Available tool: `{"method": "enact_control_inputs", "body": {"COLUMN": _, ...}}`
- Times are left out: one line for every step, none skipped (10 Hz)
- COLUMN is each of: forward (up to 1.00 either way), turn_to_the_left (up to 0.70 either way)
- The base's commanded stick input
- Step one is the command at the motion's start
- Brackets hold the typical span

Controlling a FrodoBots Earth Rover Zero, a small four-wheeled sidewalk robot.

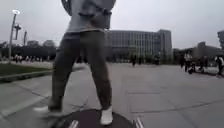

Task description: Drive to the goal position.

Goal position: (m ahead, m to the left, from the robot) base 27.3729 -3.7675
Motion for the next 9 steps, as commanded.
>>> {"method": "enact_control_inputs", "body": {"forward": 0.04, "turn_to_the_left": -0.07}}
{"method": "enact_control_inputs", "body": {"forward": 0.04, "turn_to_the_left": -0.07}}
{"method": "enact_control_inputs", "body": {"forward": 0.04, "turn_to_the_left": -0.06}}
{"method": "enact_control_inputs", "body": {"forward": 0.06, "turn_to_the_left": -0.02}}
{"method": "enact_control_inputs", "body": {"forward": 0.06, "turn_to_the_left": -0.01}}
{"method": "enact_control_inputs", "body": {"forward": 0.29, "turn_to_the_left": -0.02}}
{"method": "enact_control_inputs", "body": {"forward": 0.65, "turn_to_the_left": -0.03}}
{"method": "enact_control_inputs", "body": {"forward": 0.85, "turn_to_the_left": -0.03}}
{"method": "enact_control_inputs", "body": {"forward": 0.85, "turn_to_the_left": -0.03}}
